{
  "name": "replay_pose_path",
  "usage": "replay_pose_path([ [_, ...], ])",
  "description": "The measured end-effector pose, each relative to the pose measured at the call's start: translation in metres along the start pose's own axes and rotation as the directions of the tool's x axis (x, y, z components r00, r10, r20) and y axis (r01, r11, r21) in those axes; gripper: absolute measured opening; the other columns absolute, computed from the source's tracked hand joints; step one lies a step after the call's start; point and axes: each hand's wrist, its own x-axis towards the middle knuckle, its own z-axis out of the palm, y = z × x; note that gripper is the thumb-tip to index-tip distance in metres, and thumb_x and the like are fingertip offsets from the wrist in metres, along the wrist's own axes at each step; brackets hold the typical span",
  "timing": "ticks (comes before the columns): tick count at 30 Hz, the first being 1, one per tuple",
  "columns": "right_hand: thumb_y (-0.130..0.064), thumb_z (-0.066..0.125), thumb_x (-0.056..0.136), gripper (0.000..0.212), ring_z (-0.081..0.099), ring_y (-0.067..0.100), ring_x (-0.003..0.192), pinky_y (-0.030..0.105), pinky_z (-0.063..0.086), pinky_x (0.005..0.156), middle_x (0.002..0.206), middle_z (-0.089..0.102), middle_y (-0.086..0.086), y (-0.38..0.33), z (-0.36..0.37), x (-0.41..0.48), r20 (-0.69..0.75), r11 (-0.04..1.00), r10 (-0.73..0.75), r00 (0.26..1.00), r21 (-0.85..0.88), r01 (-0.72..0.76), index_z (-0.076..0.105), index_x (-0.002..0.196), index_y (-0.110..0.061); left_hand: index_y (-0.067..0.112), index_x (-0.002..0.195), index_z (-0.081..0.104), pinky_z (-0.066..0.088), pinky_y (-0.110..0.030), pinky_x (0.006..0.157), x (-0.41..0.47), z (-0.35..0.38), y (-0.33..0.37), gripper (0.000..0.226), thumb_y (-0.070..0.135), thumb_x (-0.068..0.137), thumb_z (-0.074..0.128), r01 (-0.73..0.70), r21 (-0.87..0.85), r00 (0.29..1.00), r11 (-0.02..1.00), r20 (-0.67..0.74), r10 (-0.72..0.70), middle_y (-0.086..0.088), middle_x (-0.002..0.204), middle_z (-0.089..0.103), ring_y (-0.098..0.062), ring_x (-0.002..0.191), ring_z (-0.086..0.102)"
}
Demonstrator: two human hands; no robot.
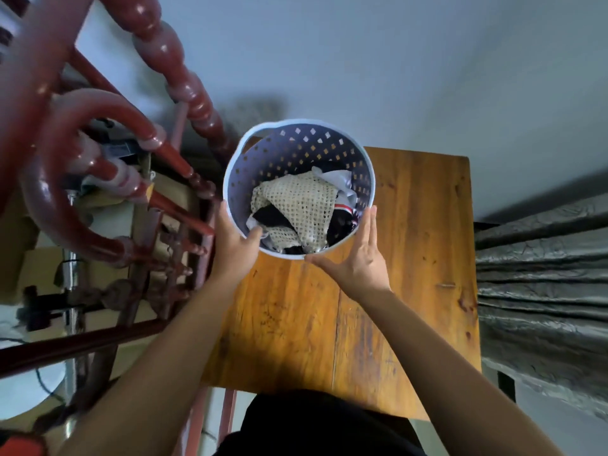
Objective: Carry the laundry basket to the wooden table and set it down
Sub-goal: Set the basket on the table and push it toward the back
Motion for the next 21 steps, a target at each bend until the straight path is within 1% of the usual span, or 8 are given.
replay_pose_path([
  [4, -0.082, 0.070, 0.065, 0.144, 0.038, 0.026, 0.151, 0.037, 0.052, 0.097, 0.174, -0.010, 0.002, -0.023, -0.001, 0.033, -0.010, 0.998, 0.003, 1.000, -0.064, -0.003, -0.013, 0.164, -0.017, 0.012, 0.164, 0.012, 0.026, -0.036, 0.124, -0.002, 0.003, -0.006, 0.073, 0.028, 0.104, 0.051, -0.058, 0.067, 0.997, 0.996, 0.061, 0.054, -0.005, 0.174, 0.010, -0.022, 0.159, 0.017],
  [7, -0.086, 0.065, 0.063, 0.145, 0.041, 0.027, 0.150, 0.039, 0.054, 0.095, 0.174, -0.008, 0.002, -0.028, -0.006, 0.048, -0.009, 0.993, -0.020, 1.000, -0.119, 0.018, -0.014, 0.163, -0.019, 0.008, 0.165, 0.009, 0.021, -0.046, 0.127, 0.008, 0.000, -0.008, 0.075, 0.036, 0.105, 0.046, -0.120, 0.161, 0.992, 0.980, 0.058, 0.112, -0.010, 0.175, 0.006, -0.025, 0.161, 0.012],
  [9, -0.088, 0.061, 0.064, 0.142, 0.043, 0.027, 0.148, 0.039, 0.056, 0.092, 0.174, -0.008, 0.002, -0.033, -0.009, 0.057, -0.003, 0.986, -0.018, 1.000, -0.166, 0.018, -0.014, 0.163, -0.020, 0.007, 0.165, 0.007, 0.021, -0.047, 0.127, 0.020, -0.003, -0.003, 0.077, 0.036, 0.105, 0.046, -0.108, 0.168, 0.993, 0.980, 0.059, 0.099, -0.010, 0.175, 0.004, -0.026, 0.160, 0.013],
  [12, -0.088, 0.061, 0.066, 0.140, 0.044, 0.029, 0.148, 0.039, 0.056, 0.093, 0.174, -0.008, 0.005, -0.045, -0.009, 0.068, 0.018, 0.982, -0.001, 1.000, -0.187, 0.004, -0.014, 0.163, -0.020, 0.006, 0.164, 0.007, 0.013, -0.041, 0.129, 0.036, -0.004, 0.006, 0.074, 0.030, 0.106, 0.045, -0.081, 0.157, 0.997, 0.984, 0.028, 0.078, -0.012, 0.174, 0.002, -0.026, 0.161, 0.009],
  [14, -0.088, 0.060, 0.067, 0.139, 0.043, 0.029, 0.148, 0.040, 0.056, 0.095, 0.174, -0.007, 0.006, -0.048, -0.008, 0.072, 0.014, 0.979, 0.000, 1.000, -0.203, 0.002, -0.013, 0.164, -0.020, 0.004, 0.164, 0.007, 0.004, -0.029, 0.125, 0.042, -0.002, 0.009, 0.071, 0.025, 0.107, 0.044, -0.070, 0.142, 0.998, 0.987, 0.003, 0.070, -0.013, 0.174, 0.001, -0.024, 0.161, 0.004],
  [17, -0.085, 0.057, 0.073, 0.127, 0.037, 0.029, 0.152, 0.042, 0.053, 0.100, 0.174, -0.003, 0.006, -0.038, -0.010, 0.075, 0.035, 0.972, -0.038, 0.999, -0.233, 0.045, -0.007, 0.165, -0.022, 0.005, 0.164, 0.006, 0.003, -0.023, 0.121, 0.043, -0.001, 0.007, 0.070, 0.023, 0.108, 0.043, -0.072, 0.131, 0.997, 0.989, 0.003, 0.072, -0.011, 0.175, 0.000, -0.022, 0.161, 0.001],
  [19, -0.082, 0.055, 0.079, 0.114, 0.038, 0.029, 0.151, 0.044, 0.055, 0.097, 0.174, 0.001, 0.004, -0.026, -0.015, 0.078, 0.051, 0.966, -0.096, 0.994, -0.236, 0.105, 0.003, 0.164, -0.028, 0.006, 0.164, 0.008, 0.003, -0.027, 0.124, 0.044, -0.005, 0.005, 0.070, 0.024, 0.107, 0.044, -0.085, 0.132, 0.996, 0.988, 0.016, 0.084, -0.011, 0.175, 0.001, -0.021, 0.161, 0.001],
  [21, -0.075, 0.052, 0.086, 0.091, 0.043, 0.030, 0.148, 0.044, 0.059, 0.091, 0.174, 0.006, 0.001, -0.014, -0.021, 0.080, 0.068, 0.953, -0.179, 0.981, -0.234, 0.190, 0.018, 0.160, -0.034, 0.005, 0.164, 0.010, 0.006, -0.033, 0.128, 0.044, -0.010, 0.005, 0.070, 0.026, 0.107, 0.045, -0.097, 0.154, 0.995, 0.983, 0.034, 0.093, -0.011, 0.175, 0.000, -0.022, 0.162, 0.001],
])
